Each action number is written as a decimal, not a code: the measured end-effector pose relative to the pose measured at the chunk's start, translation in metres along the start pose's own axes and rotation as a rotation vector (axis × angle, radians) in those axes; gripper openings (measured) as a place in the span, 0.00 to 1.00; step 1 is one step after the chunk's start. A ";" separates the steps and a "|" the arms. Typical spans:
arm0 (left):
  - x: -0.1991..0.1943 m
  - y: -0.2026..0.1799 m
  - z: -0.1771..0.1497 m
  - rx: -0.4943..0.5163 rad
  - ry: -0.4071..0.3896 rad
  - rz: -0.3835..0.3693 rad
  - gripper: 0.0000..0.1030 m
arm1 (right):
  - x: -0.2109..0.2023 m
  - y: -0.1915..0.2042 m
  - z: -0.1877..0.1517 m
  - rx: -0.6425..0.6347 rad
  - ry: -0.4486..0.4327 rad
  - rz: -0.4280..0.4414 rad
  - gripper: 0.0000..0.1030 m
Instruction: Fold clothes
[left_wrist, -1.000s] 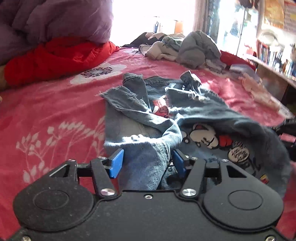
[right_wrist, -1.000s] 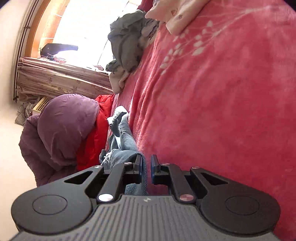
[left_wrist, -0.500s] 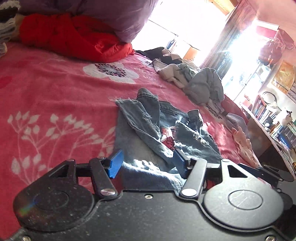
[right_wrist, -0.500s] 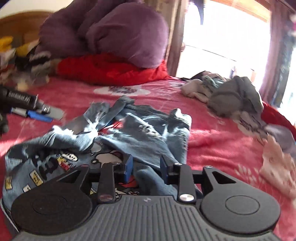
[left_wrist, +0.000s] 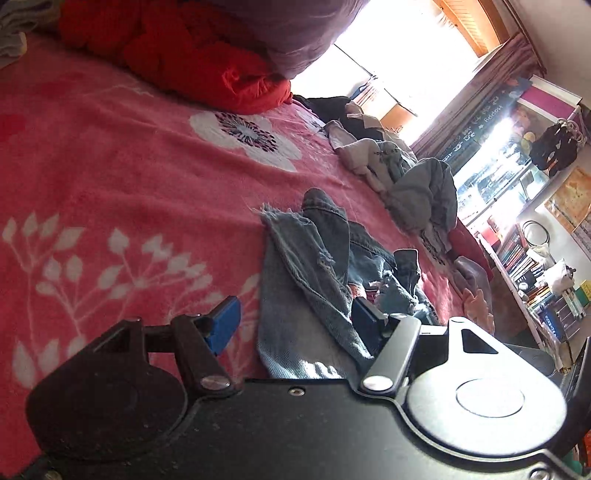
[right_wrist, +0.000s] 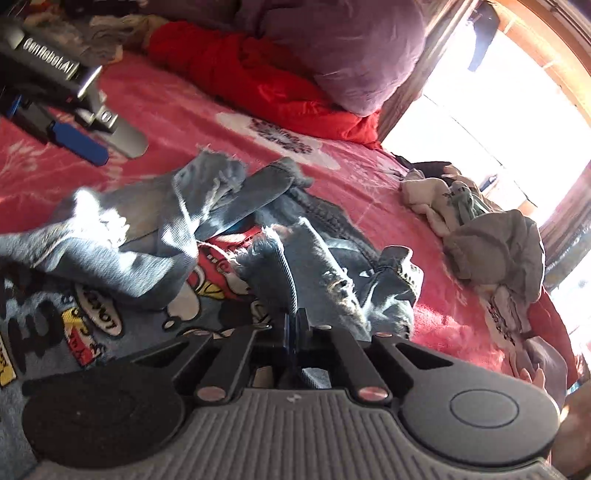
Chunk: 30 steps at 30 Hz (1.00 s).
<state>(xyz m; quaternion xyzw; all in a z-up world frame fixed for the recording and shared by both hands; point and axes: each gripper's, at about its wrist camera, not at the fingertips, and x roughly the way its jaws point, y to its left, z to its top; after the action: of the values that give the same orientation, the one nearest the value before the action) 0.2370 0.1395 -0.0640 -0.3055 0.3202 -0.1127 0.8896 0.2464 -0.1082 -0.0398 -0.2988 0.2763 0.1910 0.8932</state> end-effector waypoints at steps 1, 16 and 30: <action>0.000 0.001 0.000 -0.006 0.001 -0.005 0.64 | -0.004 -0.008 0.001 0.047 -0.019 0.006 0.03; -0.005 0.005 0.002 -0.044 -0.016 -0.023 0.64 | -0.078 -0.221 -0.117 1.002 -0.259 -0.012 0.03; -0.003 0.007 0.000 -0.045 -0.012 -0.008 0.64 | -0.110 -0.265 -0.252 1.329 -0.226 -0.092 0.04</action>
<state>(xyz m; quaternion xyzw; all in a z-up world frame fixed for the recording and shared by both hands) 0.2342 0.1467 -0.0670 -0.3275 0.3158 -0.1073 0.8840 0.2002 -0.4866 -0.0281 0.3244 0.2270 -0.0277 0.9178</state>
